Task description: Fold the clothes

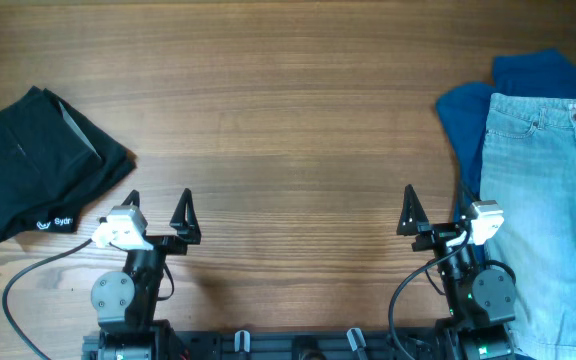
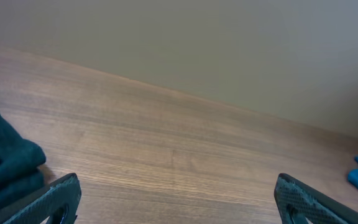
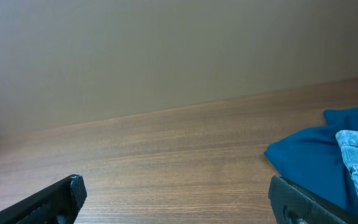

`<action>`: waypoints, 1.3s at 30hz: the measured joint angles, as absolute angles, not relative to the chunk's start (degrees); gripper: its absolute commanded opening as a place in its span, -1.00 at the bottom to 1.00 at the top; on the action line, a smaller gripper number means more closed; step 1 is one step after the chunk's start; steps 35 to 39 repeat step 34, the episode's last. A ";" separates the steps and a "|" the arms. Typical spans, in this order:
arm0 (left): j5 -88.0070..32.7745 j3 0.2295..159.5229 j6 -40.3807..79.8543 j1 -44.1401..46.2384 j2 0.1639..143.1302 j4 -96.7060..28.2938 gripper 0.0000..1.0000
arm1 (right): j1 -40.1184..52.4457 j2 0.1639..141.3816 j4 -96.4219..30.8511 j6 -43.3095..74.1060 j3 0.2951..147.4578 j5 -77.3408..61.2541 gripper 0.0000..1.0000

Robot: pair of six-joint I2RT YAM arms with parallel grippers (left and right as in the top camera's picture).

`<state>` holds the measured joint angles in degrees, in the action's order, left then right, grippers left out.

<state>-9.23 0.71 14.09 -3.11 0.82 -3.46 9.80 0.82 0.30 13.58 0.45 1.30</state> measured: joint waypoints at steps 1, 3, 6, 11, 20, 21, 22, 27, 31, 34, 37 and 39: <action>-9.23 0.71 14.11 -2.81 0.78 -3.40 1.00 | 9.80 0.82 0.30 13.58 0.45 1.30 0.99; -9.23 0.71 14.09 -2.04 0.78 -3.40 1.00 | 9.80 0.82 0.30 13.61 0.45 1.30 0.99; -9.23 0.71 14.11 -1.96 0.78 -3.40 1.00 | 9.80 0.82 0.30 13.61 0.45 1.30 0.99; -9.23 0.71 14.09 -1.96 0.78 -3.40 1.00 | 9.80 0.82 0.30 13.58 0.45 1.30 1.00; -9.23 0.71 14.09 -1.96 0.78 -3.40 1.00 | 9.80 0.82 0.30 13.61 0.45 1.30 0.99; -9.23 0.71 14.11 -1.96 0.78 -3.40 1.00 | 9.80 0.82 0.30 13.58 0.45 1.30 0.99; -9.23 0.71 14.11 -1.96 0.78 -3.40 1.00 | 9.80 0.82 0.30 13.58 0.45 1.30 0.99; -9.23 0.71 14.09 -1.96 0.78 -3.40 1.00 | 9.80 0.82 0.30 13.61 0.45 1.30 0.99; -9.23 0.71 14.11 -1.96 0.78 -3.40 1.00 | 9.80 0.82 0.30 13.58 0.45 1.30 1.00; -9.23 0.71 14.11 -1.96 0.78 -3.40 1.00 | 9.80 0.82 0.30 13.58 0.45 1.30 0.99; -9.23 0.71 14.11 -1.96 0.78 -3.40 1.00 | 9.80 0.82 0.30 13.58 0.45 1.30 0.99; -9.23 0.71 14.11 -1.96 0.78 -3.40 1.00 | 9.80 0.82 0.30 13.58 0.45 1.30 0.99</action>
